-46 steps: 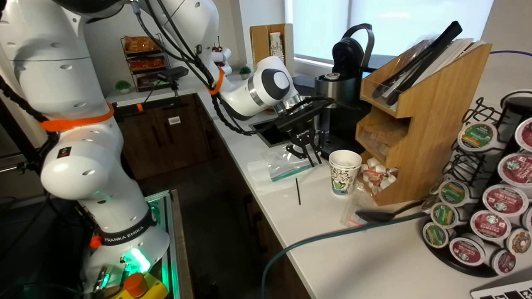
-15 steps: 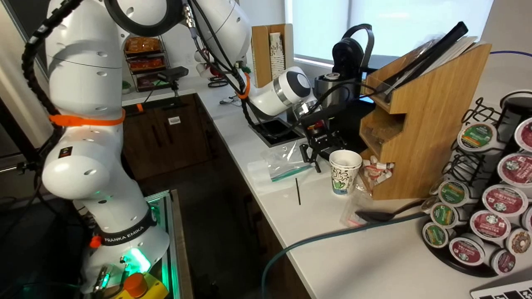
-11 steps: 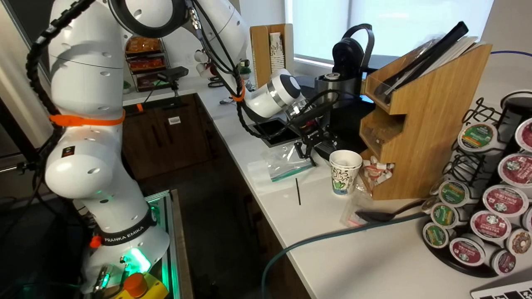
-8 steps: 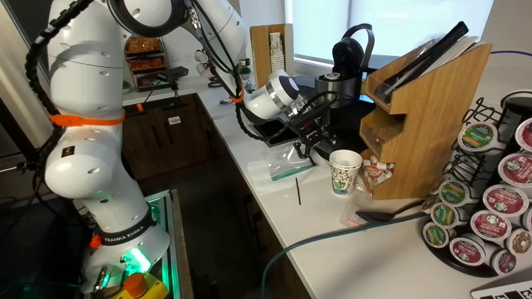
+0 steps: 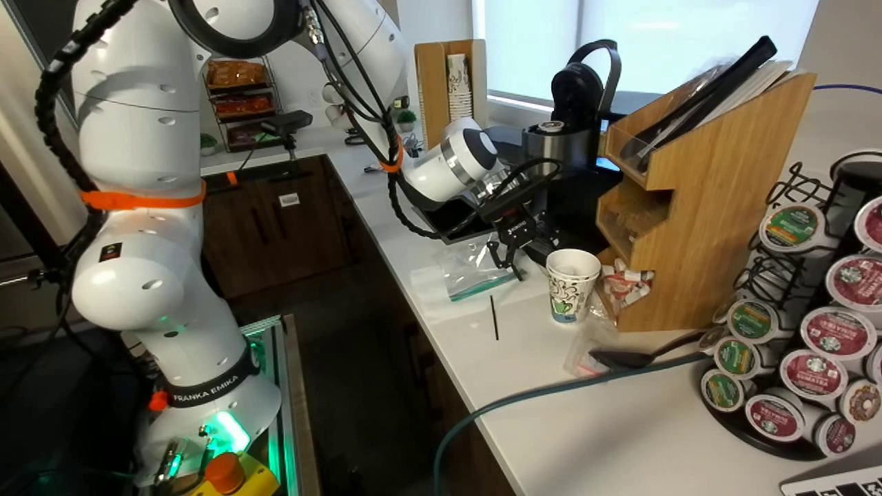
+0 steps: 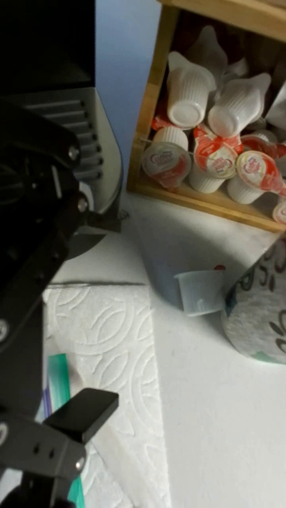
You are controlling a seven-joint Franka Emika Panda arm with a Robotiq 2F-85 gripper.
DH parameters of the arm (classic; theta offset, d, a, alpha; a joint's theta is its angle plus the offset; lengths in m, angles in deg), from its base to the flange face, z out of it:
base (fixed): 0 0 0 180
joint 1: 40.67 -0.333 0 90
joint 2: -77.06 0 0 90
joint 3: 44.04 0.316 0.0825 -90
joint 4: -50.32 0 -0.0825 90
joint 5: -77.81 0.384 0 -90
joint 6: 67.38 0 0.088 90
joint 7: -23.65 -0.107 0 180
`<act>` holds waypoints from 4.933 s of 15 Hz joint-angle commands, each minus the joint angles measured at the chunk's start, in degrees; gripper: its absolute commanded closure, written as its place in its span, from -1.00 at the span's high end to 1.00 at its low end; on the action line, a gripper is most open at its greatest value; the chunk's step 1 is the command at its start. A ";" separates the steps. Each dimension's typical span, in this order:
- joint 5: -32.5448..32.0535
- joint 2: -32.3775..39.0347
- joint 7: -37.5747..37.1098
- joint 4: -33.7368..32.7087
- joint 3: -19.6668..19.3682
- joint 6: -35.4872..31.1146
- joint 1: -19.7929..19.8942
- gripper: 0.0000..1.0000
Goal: Put the coffee pods from the counter inside the two stacked coffee cups.
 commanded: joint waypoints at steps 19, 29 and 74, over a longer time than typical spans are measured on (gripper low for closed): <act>13.37 4.52 -1.65 -3.81 -3.04 -12.71 6.38 0.90; 21.14 4.40 -0.95 -3.28 -3.42 -15.10 7.22 -0.59; 6.78 -6.50 -19.72 10.60 -6.21 -24.38 4.95 1.00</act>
